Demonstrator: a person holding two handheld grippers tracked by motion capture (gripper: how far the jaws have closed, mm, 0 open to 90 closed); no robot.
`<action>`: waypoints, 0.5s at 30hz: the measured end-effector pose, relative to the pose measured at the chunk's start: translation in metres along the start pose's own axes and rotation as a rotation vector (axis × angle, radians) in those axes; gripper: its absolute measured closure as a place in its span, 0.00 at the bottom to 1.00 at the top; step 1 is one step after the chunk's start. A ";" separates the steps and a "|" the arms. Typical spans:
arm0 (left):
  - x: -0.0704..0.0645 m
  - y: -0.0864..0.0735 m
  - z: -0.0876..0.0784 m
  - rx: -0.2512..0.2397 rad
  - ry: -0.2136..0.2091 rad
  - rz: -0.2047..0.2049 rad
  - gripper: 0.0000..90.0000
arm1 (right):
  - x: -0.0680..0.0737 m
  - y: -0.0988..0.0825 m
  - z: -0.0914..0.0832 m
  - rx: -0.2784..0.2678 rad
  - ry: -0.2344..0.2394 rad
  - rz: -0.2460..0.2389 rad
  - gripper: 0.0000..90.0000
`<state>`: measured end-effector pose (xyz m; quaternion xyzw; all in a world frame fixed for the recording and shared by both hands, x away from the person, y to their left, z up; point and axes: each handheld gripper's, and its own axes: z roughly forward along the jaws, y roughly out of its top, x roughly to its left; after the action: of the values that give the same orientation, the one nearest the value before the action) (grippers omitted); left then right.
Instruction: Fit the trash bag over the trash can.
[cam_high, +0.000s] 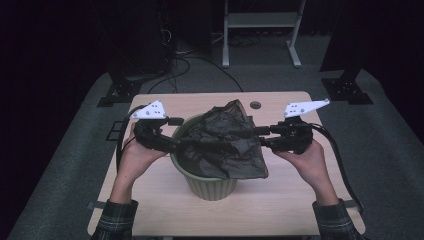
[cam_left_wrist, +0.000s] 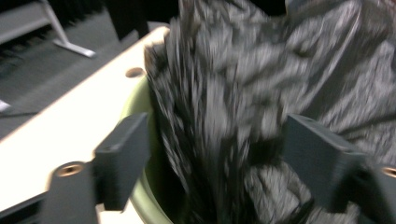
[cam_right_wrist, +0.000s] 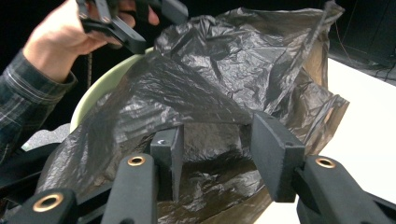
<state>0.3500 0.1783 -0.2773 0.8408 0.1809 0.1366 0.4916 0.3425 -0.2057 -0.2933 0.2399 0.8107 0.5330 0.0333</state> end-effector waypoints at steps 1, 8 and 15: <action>-0.003 0.004 -0.002 -0.007 -0.006 0.013 0.21 | 0.000 0.001 0.001 0.002 0.000 0.000 0.60; -0.030 0.035 0.014 -0.016 -0.109 0.103 0.23 | 0.003 0.007 0.009 -0.008 0.016 -0.009 0.60; -0.041 0.047 0.049 0.007 -0.182 0.126 0.27 | 0.007 0.015 0.015 0.000 0.027 -0.023 0.60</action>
<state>0.3411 0.1011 -0.2618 0.8610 0.0826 0.0900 0.4937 0.3462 -0.1858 -0.2853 0.2236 0.8137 0.5358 0.0286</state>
